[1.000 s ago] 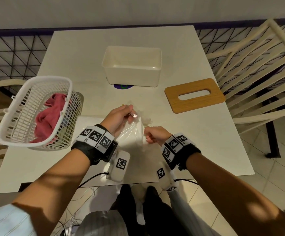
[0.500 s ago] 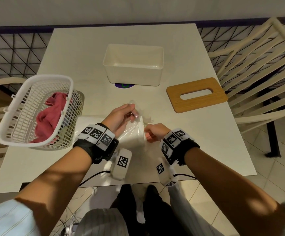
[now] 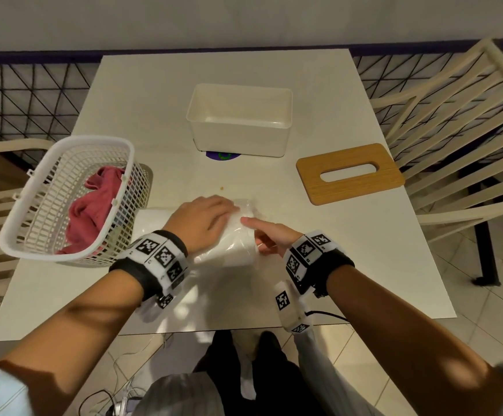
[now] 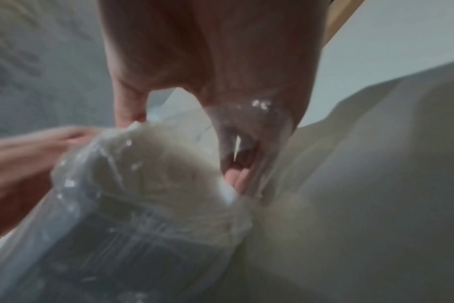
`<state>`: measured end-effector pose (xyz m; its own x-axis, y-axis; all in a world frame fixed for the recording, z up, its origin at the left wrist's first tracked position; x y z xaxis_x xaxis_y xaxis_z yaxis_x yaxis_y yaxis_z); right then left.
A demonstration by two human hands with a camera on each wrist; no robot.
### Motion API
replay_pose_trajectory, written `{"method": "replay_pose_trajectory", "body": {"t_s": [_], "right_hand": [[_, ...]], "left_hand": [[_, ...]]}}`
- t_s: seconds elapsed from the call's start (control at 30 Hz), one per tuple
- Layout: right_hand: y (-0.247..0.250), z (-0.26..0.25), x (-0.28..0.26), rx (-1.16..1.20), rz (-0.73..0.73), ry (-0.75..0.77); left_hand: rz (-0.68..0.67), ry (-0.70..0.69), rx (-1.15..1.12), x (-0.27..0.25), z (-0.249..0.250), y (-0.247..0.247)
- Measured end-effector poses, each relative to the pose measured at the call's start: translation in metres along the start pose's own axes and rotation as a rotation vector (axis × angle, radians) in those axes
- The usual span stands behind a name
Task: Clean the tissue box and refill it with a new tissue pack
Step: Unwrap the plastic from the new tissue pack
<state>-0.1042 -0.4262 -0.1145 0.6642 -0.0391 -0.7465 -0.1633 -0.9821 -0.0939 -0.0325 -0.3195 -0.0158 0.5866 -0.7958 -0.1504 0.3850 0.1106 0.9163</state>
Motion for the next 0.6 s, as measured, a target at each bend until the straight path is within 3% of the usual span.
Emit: {"method": "replay_pose_trajectory", "body": {"t_s": [0.07, 0.13, 0.2, 0.37, 0.6], "right_hand": [[0.002, 0.001, 0.002, -0.023, 0.004, -0.003], [0.002, 0.001, 0.002, -0.023, -0.011, 0.004], [0.0, 0.001, 0.001, 0.0, -0.052, 0.012], [-0.005, 0.002, 0.0, 0.048, -0.121, -0.001], [-0.005, -0.005, -0.004, 0.098, -0.015, -0.019]], "left_hand": [[-0.157, 0.046, 0.005, -0.009, -0.01, -0.011], [-0.293, 0.068, 0.163, -0.019, -0.019, -0.024], [-0.343, 0.084, 0.321, -0.024, -0.029, -0.032], [-0.136, 0.03, 0.288, -0.021, -0.03, -0.032], [-0.023, 0.027, 0.154, -0.025, -0.035, -0.028]]}}
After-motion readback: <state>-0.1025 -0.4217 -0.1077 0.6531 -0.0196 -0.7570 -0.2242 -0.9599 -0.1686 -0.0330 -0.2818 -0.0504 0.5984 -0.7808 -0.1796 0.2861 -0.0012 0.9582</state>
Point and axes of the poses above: each hand's wrist, its own x-axis towards the middle knuckle, its own y-axis out of the back of the hand, z = x × y, the point moved 7 cm from there along x, towards the middle knuckle
